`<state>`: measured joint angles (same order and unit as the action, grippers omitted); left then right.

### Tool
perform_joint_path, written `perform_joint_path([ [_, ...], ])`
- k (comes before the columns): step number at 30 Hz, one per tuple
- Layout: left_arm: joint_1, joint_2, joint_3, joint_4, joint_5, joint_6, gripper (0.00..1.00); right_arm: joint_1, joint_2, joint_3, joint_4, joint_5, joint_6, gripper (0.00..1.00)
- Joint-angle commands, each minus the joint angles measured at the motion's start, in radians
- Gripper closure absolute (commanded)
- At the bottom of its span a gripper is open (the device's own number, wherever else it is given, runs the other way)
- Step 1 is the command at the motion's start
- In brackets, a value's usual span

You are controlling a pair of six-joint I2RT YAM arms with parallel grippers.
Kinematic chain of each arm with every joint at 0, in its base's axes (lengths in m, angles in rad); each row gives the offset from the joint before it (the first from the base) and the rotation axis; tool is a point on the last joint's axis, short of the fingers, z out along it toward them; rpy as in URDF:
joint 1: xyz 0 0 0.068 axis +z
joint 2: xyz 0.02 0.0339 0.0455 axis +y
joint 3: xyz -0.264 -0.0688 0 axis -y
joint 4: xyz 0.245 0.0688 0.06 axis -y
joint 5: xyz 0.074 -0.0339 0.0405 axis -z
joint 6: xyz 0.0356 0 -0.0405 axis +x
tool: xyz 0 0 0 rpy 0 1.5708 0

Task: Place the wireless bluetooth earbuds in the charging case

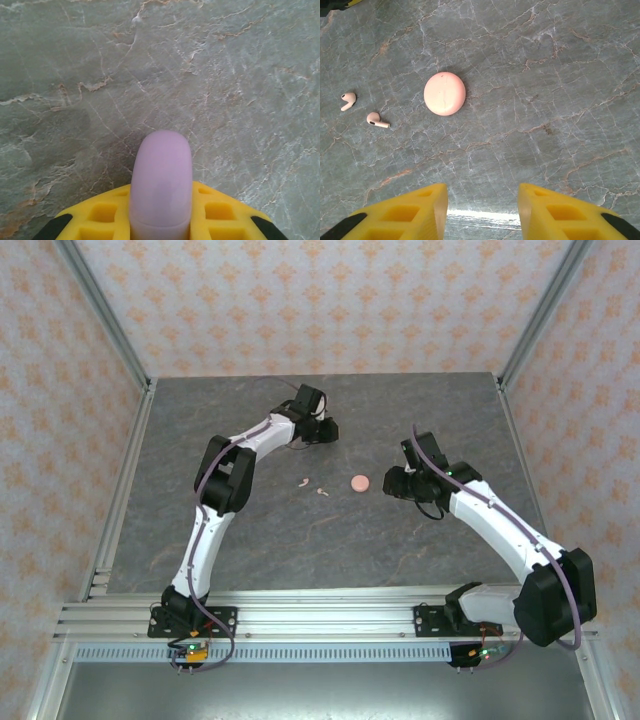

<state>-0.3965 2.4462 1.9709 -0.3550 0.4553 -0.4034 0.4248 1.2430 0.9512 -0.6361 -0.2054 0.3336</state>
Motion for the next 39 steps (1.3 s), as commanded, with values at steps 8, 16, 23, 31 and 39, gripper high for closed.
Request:
perform_joint_path([
  [8,0.011,0.005,0.045,-0.096,-0.112,0.037,0.63,-0.001,-0.036,-0.012,-0.017,0.029,0.01,0.57],
  [16,0.01,-0.022,0.045,-0.131,-0.184,0.105,0.41,0.0,-0.033,-0.017,-0.018,0.039,0.008,0.57],
  [23,0.01,-0.088,0.033,-0.153,-0.248,0.157,0.35,0.0,-0.027,-0.023,-0.014,0.053,0.004,0.55],
  [31,0.011,-0.326,-0.208,-0.022,-0.217,0.123,0.35,0.0,0.015,-0.019,0.013,0.033,-0.005,0.54],
  [39,0.005,-0.526,-0.45,0.009,-0.144,0.102,0.36,0.0,0.126,0.01,0.058,-0.003,-0.023,0.54],
])
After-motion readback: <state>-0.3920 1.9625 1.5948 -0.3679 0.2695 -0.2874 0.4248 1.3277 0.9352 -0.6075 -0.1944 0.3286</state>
